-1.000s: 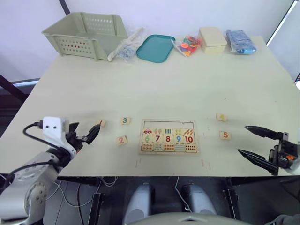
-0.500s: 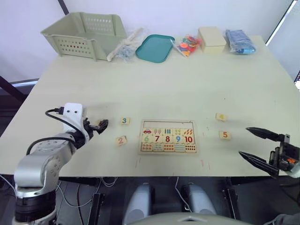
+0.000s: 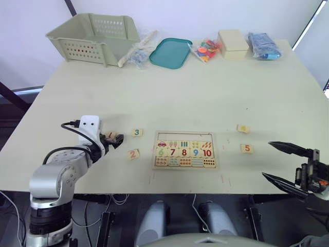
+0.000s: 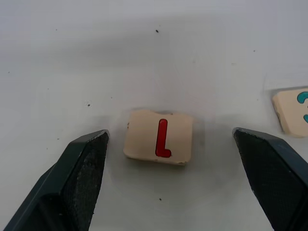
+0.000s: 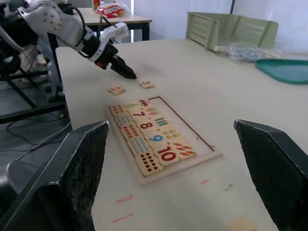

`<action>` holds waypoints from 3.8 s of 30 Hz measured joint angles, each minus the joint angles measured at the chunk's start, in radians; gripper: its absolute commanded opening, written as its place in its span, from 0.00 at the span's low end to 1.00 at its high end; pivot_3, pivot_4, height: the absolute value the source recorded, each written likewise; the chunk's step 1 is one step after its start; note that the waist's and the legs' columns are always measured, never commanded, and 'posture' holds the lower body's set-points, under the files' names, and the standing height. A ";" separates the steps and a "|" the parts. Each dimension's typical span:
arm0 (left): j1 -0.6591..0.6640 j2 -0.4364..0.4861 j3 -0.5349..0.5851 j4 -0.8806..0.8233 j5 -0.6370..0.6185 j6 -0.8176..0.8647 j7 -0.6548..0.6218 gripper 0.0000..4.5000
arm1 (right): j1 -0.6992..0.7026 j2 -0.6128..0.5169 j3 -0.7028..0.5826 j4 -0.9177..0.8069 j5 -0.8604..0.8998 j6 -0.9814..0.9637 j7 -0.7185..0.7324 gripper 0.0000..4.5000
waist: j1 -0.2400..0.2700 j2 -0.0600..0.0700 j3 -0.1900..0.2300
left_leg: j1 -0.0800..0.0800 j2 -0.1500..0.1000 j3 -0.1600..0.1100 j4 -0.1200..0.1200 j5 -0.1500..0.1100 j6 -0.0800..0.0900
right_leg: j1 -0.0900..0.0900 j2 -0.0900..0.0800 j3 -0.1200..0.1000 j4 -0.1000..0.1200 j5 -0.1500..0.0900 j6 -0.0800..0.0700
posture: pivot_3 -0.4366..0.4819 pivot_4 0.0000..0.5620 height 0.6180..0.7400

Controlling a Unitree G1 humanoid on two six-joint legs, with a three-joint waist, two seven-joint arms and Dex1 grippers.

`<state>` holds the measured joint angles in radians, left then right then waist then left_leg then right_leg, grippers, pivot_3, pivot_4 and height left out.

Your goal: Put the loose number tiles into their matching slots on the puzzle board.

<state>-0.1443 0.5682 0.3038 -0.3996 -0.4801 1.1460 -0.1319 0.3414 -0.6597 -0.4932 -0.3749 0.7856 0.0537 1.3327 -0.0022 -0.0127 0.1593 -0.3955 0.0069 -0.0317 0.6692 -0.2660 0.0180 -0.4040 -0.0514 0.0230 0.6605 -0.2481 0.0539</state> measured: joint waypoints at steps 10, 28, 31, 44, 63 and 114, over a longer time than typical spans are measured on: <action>-0.017 -0.026 0.000 -0.005 0.019 0.022 0.006 0.97 | -0.005 0.000 -0.002 0.028 0.023 -0.025 0.061 0.97 | 0.002 0.000 0.000 | 0.000 0.000 0.000 0.000 0.000 0.000 | 0.000 0.000 0.000 0.000 0.000 0.000 | 0.48 0.27 1.00; -0.032 -0.055 -0.002 0.001 0.073 0.015 -0.005 0.41 | 0.043 -0.004 -0.025 0.028 0.027 -0.012 0.068 1.00 | 0.014 0.001 0.000 | 0.000 0.000 0.000 0.000 0.000 0.000 | 0.000 -0.001 0.000 0.000 0.000 0.000 | 0.48 0.27 1.00; -0.027 -0.049 -0.002 0.001 0.084 0.013 -0.018 0.41 | 0.048 -0.004 -0.026 0.026 0.027 -0.011 0.064 1.00 | 0.013 0.001 0.000 | 0.001 0.000 0.000 0.000 0.000 0.000 | 0.000 0.000 0.000 0.000 0.000 0.000 | 0.48 0.27 1.00; 0.017 0.196 -0.003 0.097 0.082 -0.155 -0.323 0.41 | 0.065 -0.005 -0.026 0.000 0.028 -0.010 0.049 1.00 | 0.014 0.000 0.000 | 0.000 0.000 0.000 0.000 0.000 0.000 | 0.000 0.000 0.000 -0.001 0.000 0.000 | 0.48 0.27 1.00; -0.209 0.577 -0.427 0.850 0.033 -1.291 -1.447 0.41 | 0.087 -0.001 -0.025 -0.088 0.066 0.055 -0.003 1.00 | 0.015 0.001 0.001 | -0.001 0.000 0.006 0.000 0.000 0.000 | 0.000 0.001 -0.001 0.000 0.000 0.000 | 0.48 0.27 1.00; -0.315 0.671 -0.732 1.194 -0.137 -1.701 -1.451 0.99 | 0.085 0.040 0.024 -0.123 0.049 0.045 -0.023 1.00 | -0.006 0.001 0.002 | -0.001 0.003 0.002 0.000 0.000 0.000 | -0.001 0.003 -0.001 0.002 0.000 0.000 | 0.48 0.27 1.00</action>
<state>-0.4592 1.2391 -0.4280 0.7943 -0.6167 -0.5550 -1.5831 0.4267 -0.6195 -0.4692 -0.4983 0.8346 0.0983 1.3101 -0.0084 -0.0121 0.1608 -0.3963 0.0099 -0.0298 0.6697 -0.2662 0.0184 -0.4054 -0.0488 0.0224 0.6621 -0.2486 0.0535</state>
